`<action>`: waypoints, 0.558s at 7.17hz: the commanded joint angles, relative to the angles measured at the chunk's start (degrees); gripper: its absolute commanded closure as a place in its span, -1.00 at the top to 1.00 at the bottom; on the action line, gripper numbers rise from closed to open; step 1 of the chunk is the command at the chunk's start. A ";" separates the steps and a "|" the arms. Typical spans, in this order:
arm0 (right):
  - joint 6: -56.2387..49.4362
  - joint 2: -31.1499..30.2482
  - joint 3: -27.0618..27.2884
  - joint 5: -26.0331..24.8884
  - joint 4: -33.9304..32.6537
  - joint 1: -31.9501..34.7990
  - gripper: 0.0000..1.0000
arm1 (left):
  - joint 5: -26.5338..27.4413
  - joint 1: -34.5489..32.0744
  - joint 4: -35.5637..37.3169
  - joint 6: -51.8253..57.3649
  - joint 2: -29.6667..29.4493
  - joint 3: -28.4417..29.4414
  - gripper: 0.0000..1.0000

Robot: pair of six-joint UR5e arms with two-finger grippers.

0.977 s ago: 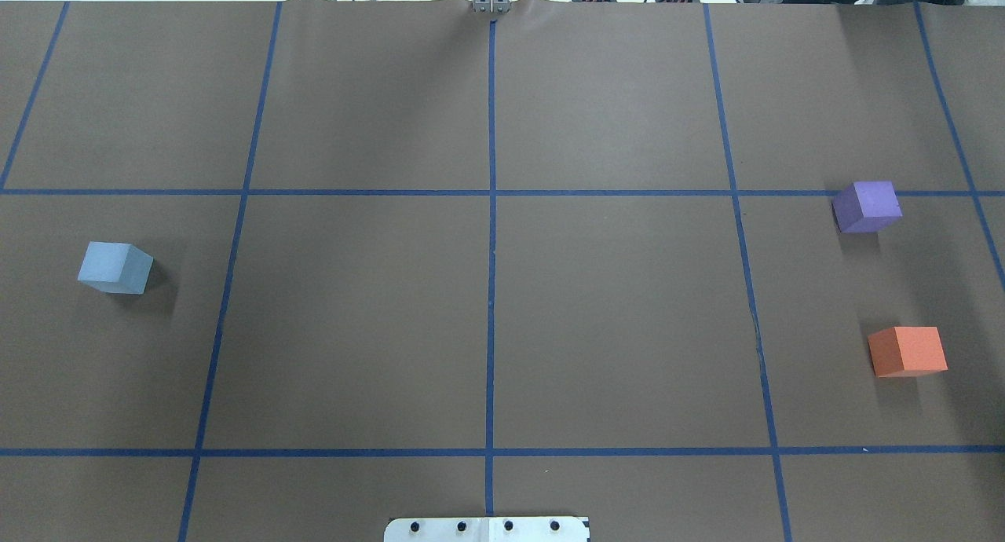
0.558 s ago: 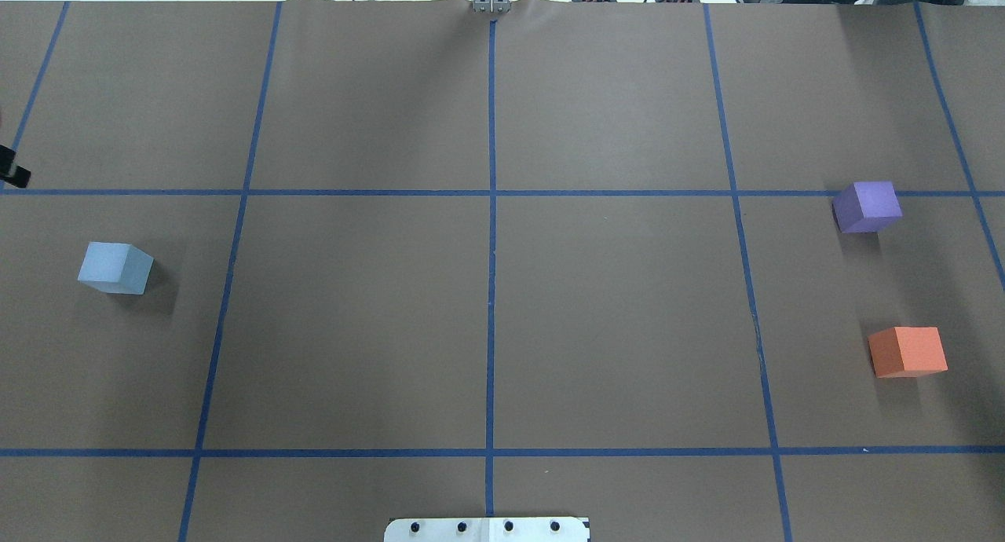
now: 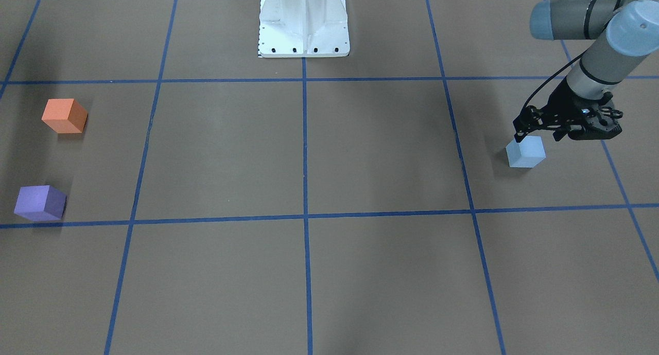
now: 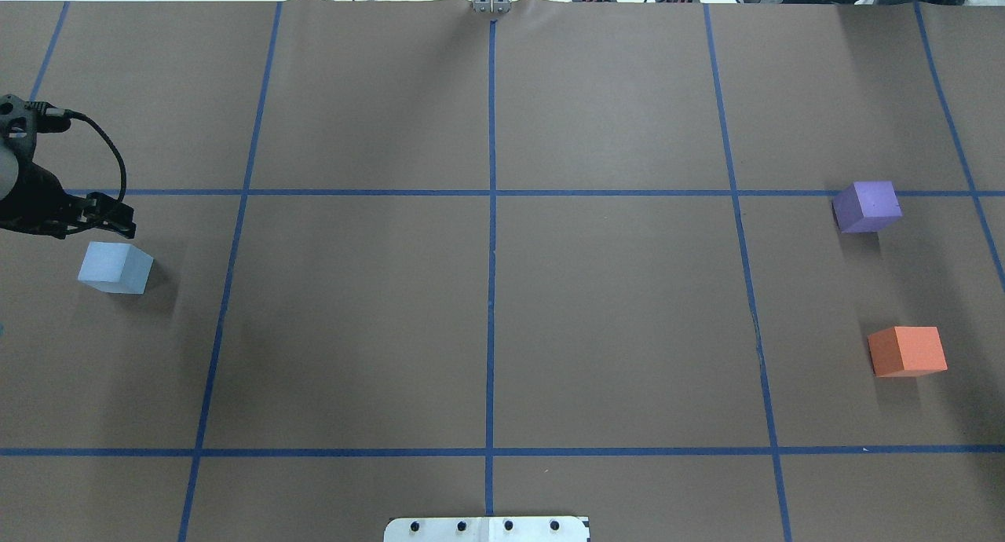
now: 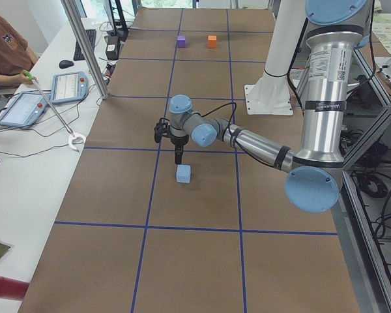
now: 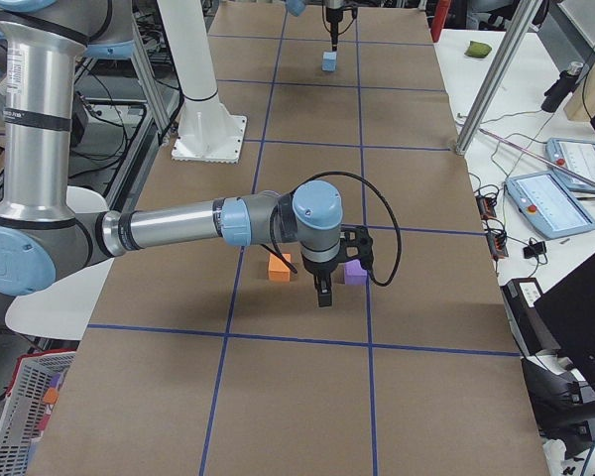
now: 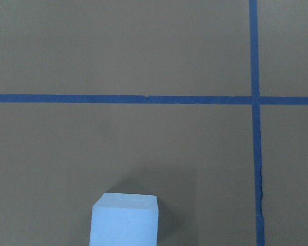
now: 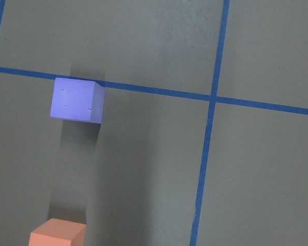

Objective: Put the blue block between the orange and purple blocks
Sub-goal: 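Reach the left gripper down over the light blue cube and grasp it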

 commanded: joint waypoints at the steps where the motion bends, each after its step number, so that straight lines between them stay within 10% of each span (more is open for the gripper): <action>1: 0.03 -0.06 -0.08 1.65 -0.02 0.00 0.99 | 1.24 2.01 -1.16 0.07 -0.21 3.39 1.00; 4: -0.06 0.03 -0.09 3.42 -0.02 0.00 0.99 | 1.24 2.01 -1.43 3.31 0.05 5.42 1.00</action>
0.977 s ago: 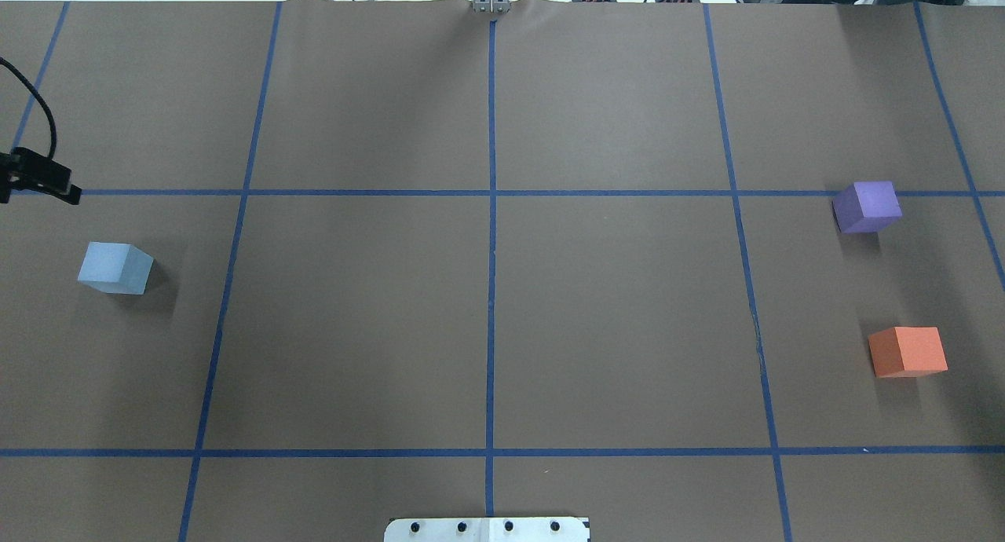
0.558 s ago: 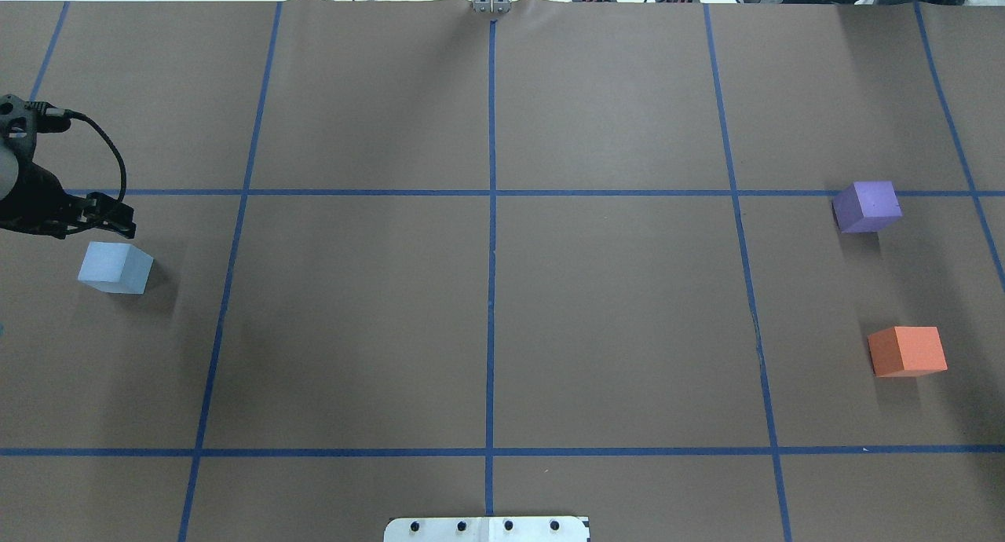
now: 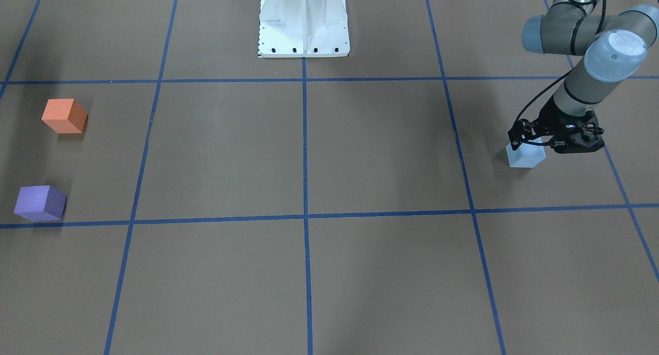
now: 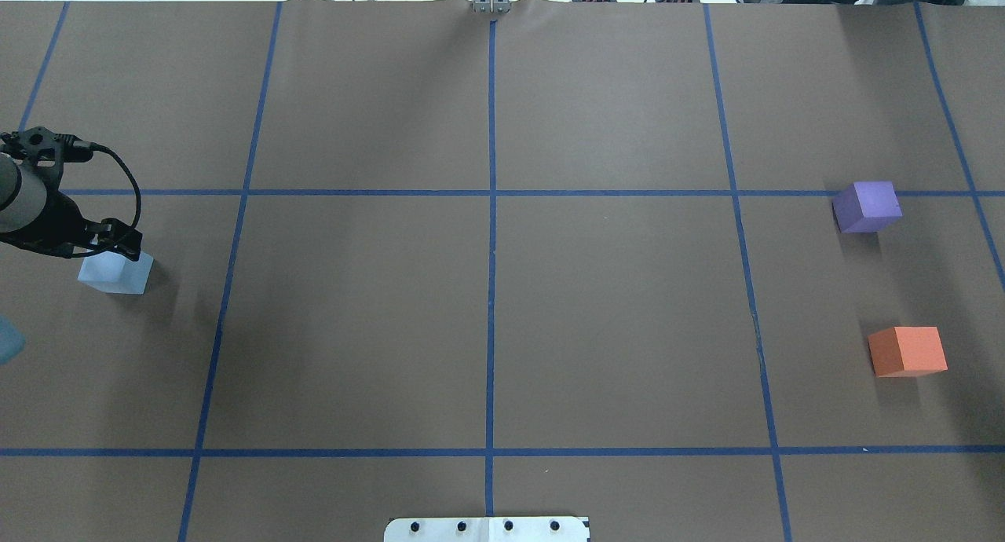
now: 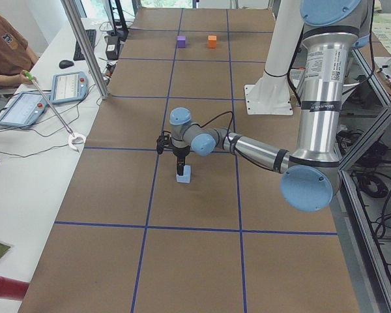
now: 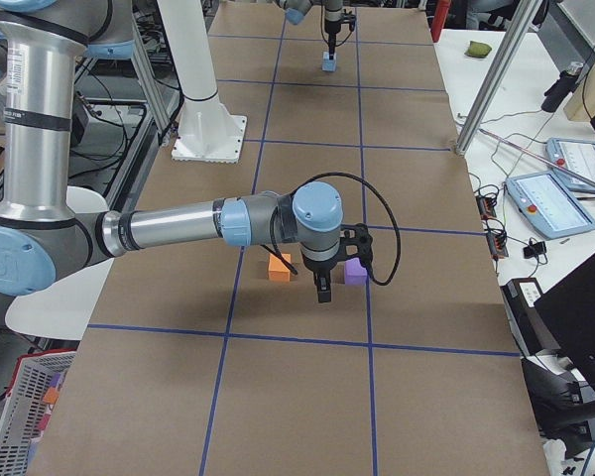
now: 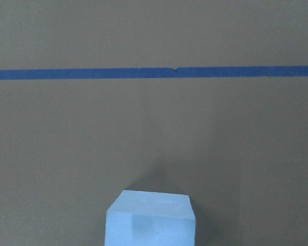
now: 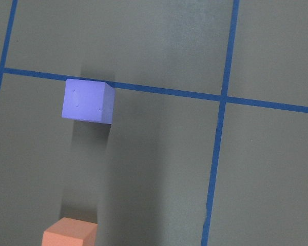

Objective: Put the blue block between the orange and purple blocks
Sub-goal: 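Reach the left gripper down over the light blue cube and grasp it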

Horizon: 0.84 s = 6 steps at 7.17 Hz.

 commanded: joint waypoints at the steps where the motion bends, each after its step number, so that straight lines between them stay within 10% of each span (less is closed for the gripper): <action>1: -0.01 0.07 0.02 0.22 0.00 0.00 0.99 | -0.07 0.04 -0.38 1.47 -0.28 1.80 1.00; 4: -0.01 0.24 0.19 0.22 0.00 0.00 0.99 | -0.95 0.74 -11.16 0.60 -0.38 8.39 0.99; 5: -0.01 0.16 0.19 0.31 0.00 0.00 0.99 | -1.04 1.09 -11.19 0.59 -0.38 8.23 0.48; 6: -0.01 0.15 0.19 0.31 0.00 0.00 0.99 | -2.17 1.09 -10.58 0.59 0.06 7.19 -0.43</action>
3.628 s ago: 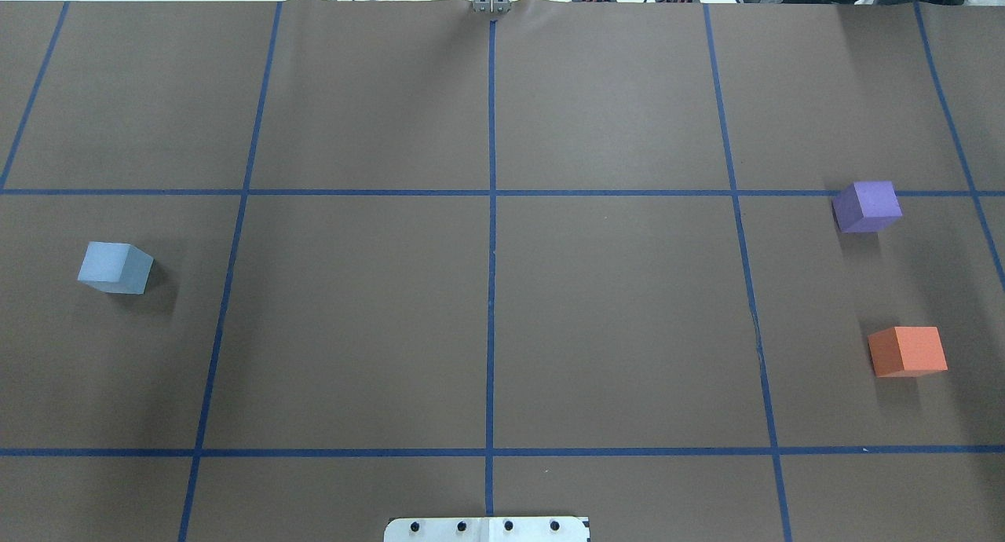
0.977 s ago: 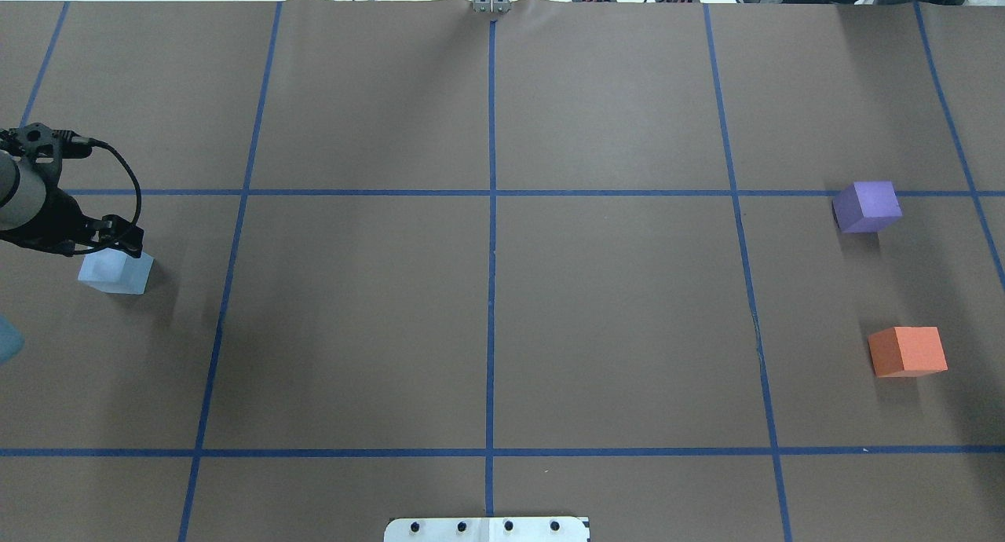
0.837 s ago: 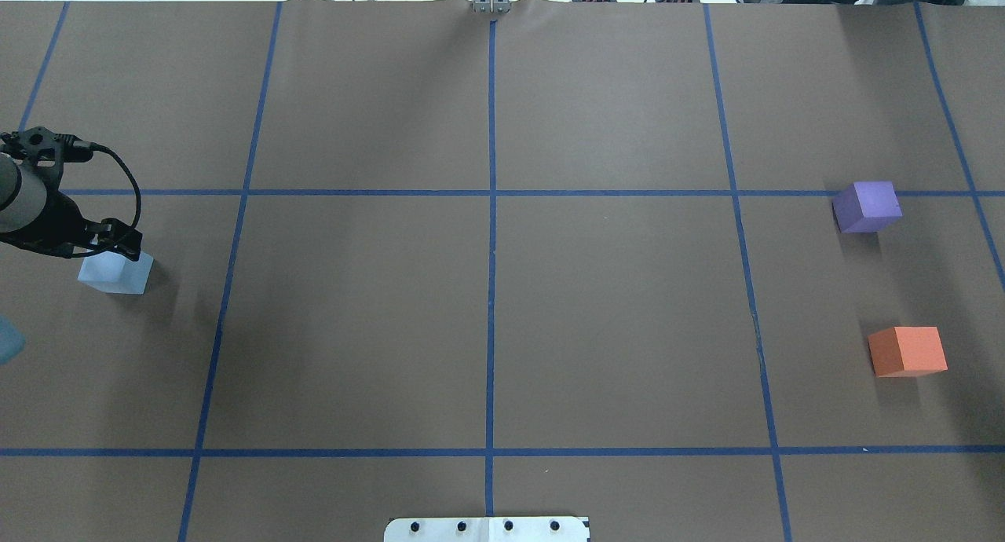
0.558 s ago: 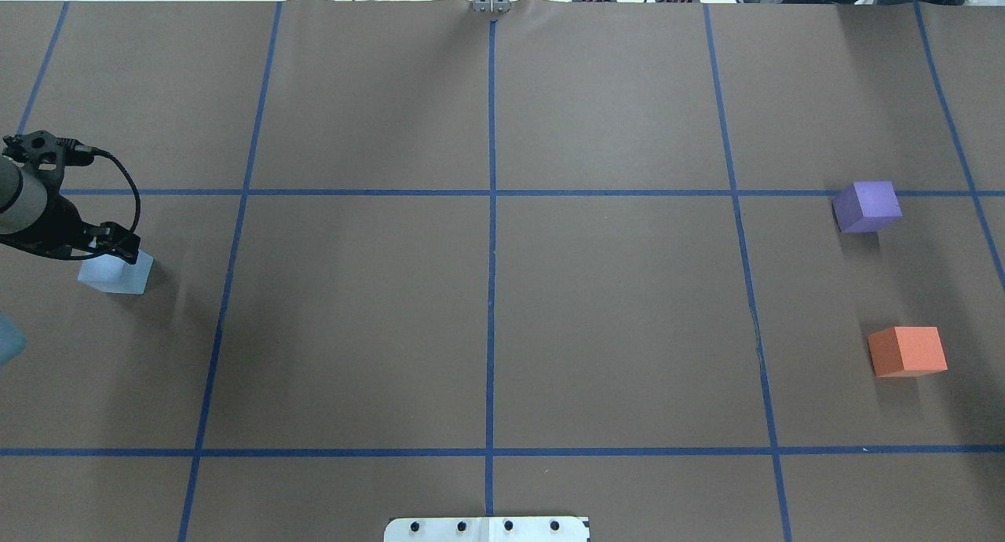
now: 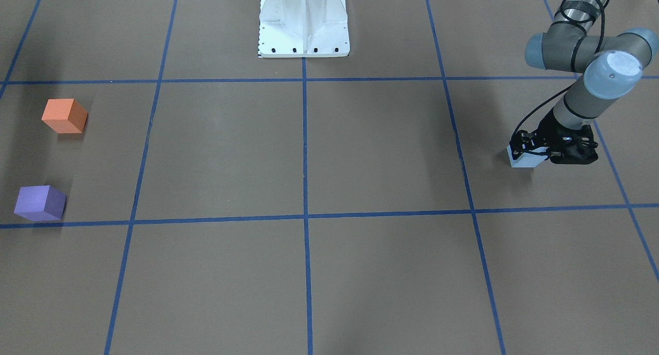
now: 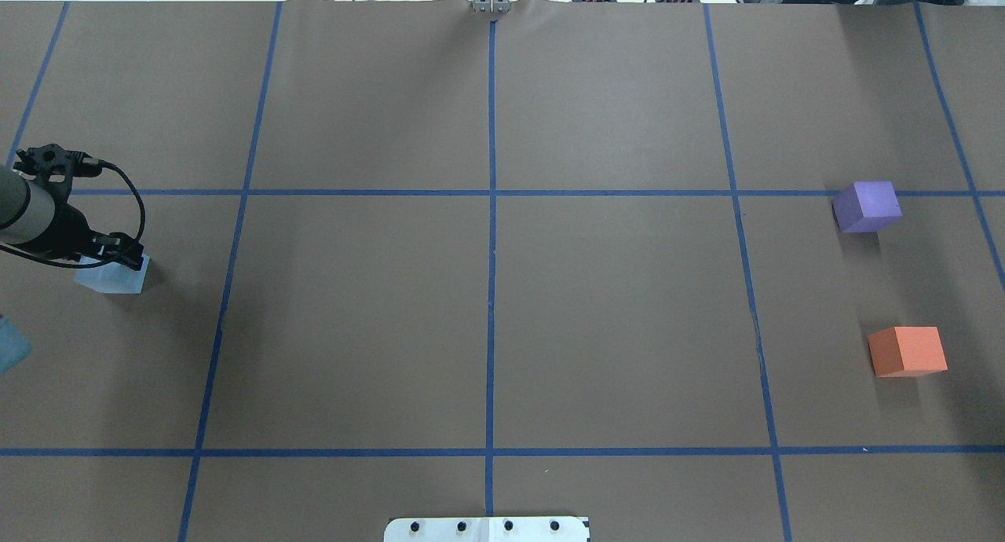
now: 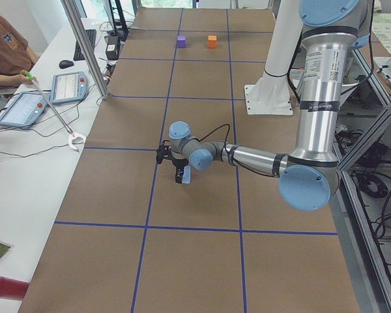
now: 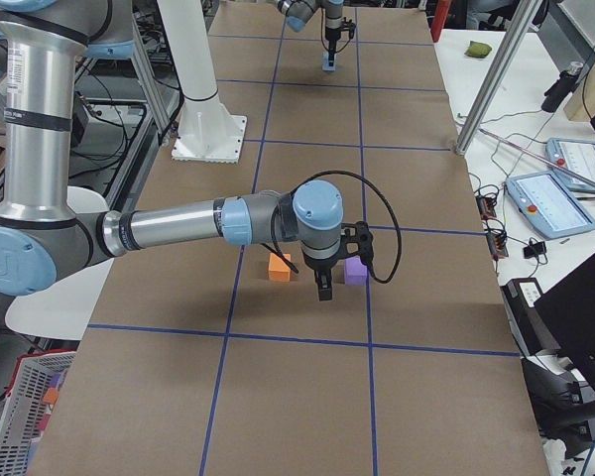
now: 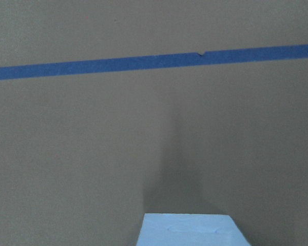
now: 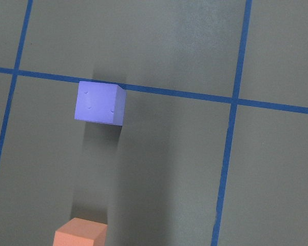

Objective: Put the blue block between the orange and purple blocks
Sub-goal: 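Reach the left gripper down over the light blue cube and grasp it, then carry the light blue cube with the left gripper toward the table center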

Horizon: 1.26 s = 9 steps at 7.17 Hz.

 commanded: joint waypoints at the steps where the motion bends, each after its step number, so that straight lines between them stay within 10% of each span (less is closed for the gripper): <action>1: 0.00 -0.09 0.01 0.12 0.00 0.00 0.99 | -1.56 0.07 0.41 -0.07 0.77 -2.31 -0.99; 3: 0.00 -0.18 0.10 0.21 0.00 0.00 0.99 | -4.20 0.24 13.85 -0.07 -1.40 -10.63 -1.00; 5: -0.87 -1.23 0.53 0.04 0.18 0.00 0.99 | -4.21 0.50 34.59 -0.59 -17.50 -13.31 -1.00; 9: 0.00 -1.50 1.41 0.30 0.09 0.00 0.99 | 0.33 13.38 39.09 -23.23 -44.06 -0.90 -1.00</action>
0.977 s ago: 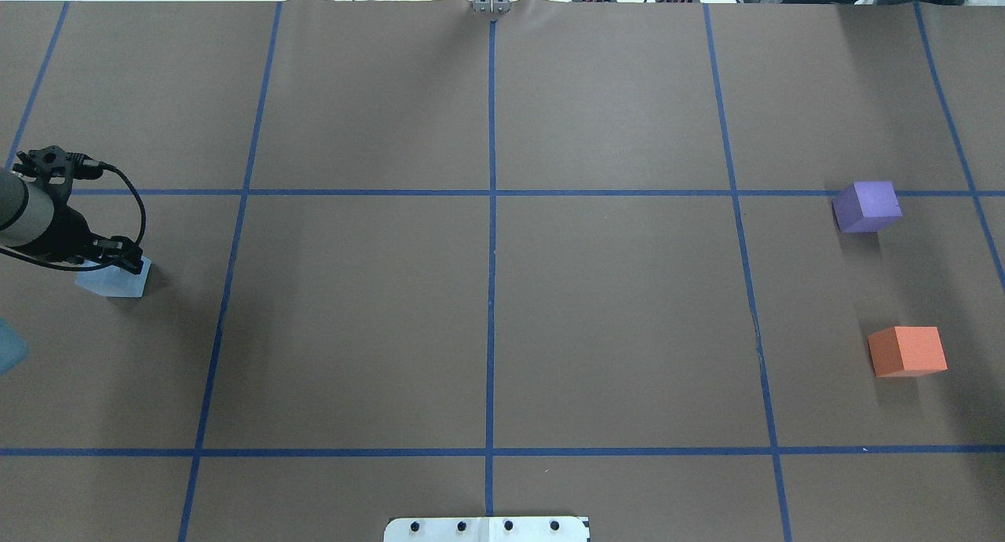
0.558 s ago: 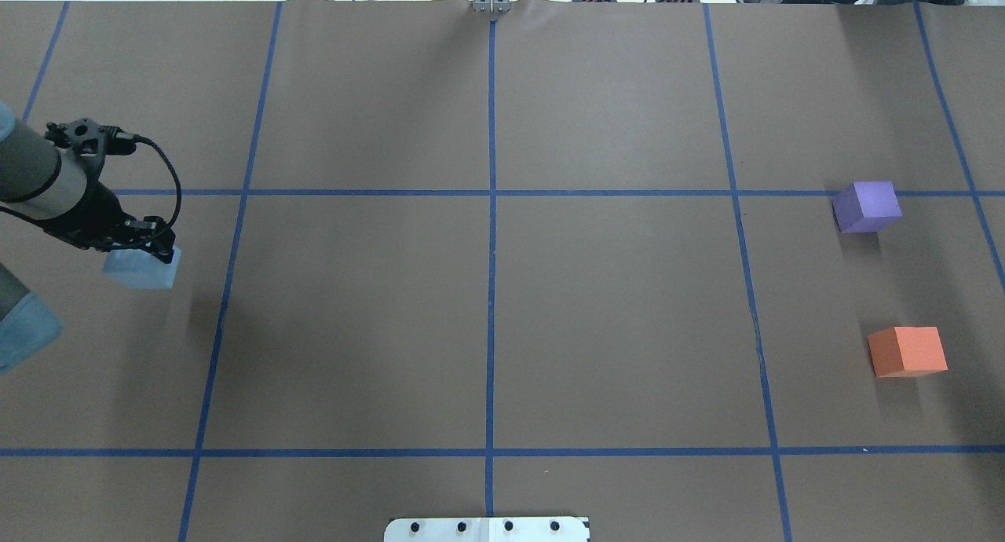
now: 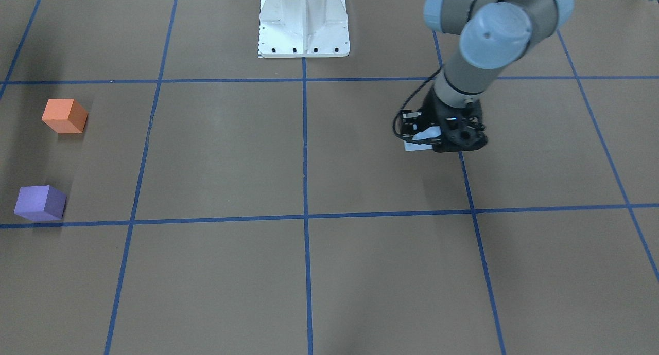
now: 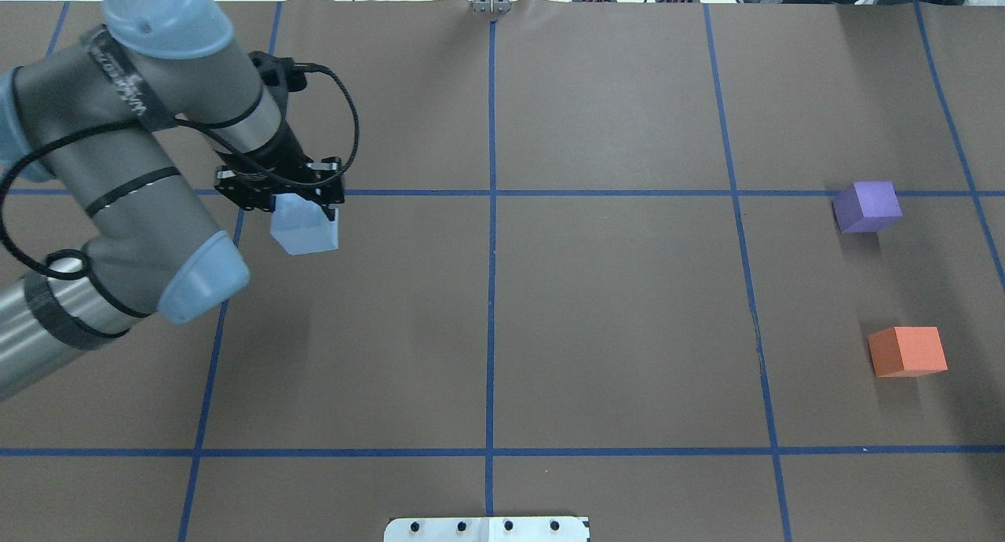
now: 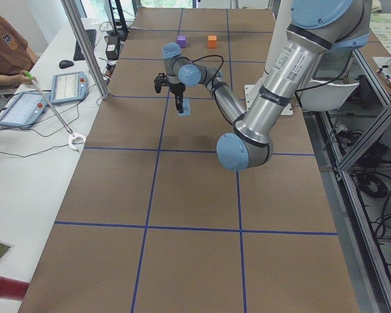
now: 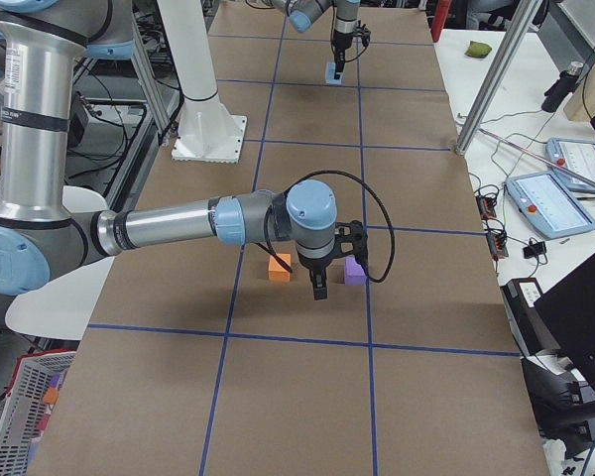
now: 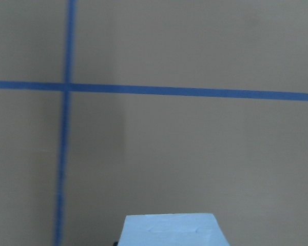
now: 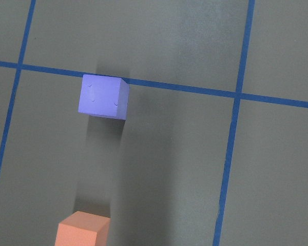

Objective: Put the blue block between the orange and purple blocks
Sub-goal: 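Carry the light blue cube with the left gripper toward the table center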

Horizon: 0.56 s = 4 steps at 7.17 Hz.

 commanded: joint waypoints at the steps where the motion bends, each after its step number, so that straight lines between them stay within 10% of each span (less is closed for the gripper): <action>1: 0.15 -0.04 0.03 -0.02 -0.10 0.00 0.99 | 6.30 8.91 -1.35 -7.60 -14.50 13.24 -1.00; 4: 4.59 1.19 1.95 0.07 -0.28 -0.17 0.99 | 9.03 10.70 -15.83 -10.25 -20.97 31.37 -1.00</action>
